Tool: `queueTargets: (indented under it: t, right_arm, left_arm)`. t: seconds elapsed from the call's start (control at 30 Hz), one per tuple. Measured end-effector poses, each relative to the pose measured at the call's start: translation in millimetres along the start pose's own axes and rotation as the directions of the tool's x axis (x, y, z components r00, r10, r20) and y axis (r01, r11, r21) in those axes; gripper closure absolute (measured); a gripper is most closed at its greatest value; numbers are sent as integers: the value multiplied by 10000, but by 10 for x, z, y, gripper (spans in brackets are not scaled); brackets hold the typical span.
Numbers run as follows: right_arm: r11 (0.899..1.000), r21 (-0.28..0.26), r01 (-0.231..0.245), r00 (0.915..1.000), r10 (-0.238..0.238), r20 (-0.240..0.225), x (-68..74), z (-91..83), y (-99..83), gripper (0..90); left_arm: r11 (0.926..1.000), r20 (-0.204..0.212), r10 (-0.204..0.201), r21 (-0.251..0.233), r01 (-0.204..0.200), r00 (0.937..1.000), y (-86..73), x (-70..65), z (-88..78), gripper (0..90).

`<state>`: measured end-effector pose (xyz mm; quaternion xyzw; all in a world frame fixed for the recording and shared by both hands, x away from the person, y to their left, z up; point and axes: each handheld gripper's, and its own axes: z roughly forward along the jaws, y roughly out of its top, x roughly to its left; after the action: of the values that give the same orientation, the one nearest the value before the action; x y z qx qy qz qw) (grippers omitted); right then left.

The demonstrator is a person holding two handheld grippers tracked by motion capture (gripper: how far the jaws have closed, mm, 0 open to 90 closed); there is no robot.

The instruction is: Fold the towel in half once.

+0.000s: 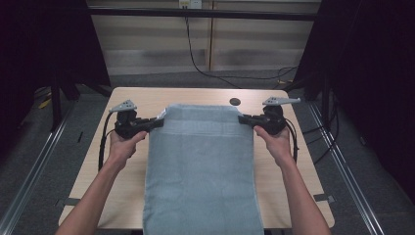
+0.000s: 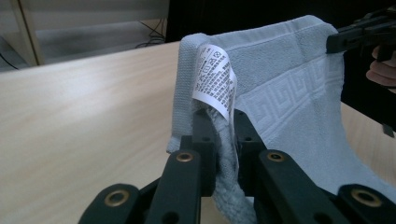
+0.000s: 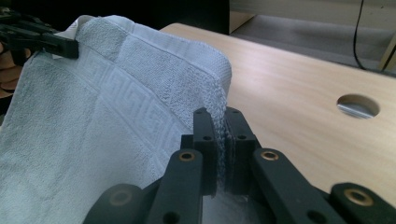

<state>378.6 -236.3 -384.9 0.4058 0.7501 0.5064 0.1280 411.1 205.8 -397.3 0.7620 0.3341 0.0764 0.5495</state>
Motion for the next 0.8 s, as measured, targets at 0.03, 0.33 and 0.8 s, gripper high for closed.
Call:
queueTargets:
  t: [0.03, 0.33, 0.8]
  right_arm:
    - [10000, -62, 62, 10000, -61, 49, -18, -2, 52, 856]
    - [9950, -990, 93, 9992, -54, 394, -128, -128, 521, 859]
    - [9913, -1245, 418, 9982, -360, 484, -87, -255, 711, 861]
  left_arm:
    - [10000, -57, -18, -98, 18, 10000, 55, 8, 1, 831]
    - [9943, -372, 476, -940, -509, 9982, 625, -6, 0, 831]
    - [9897, -338, 820, -1148, -853, 9961, 691, -166, -14, 832]
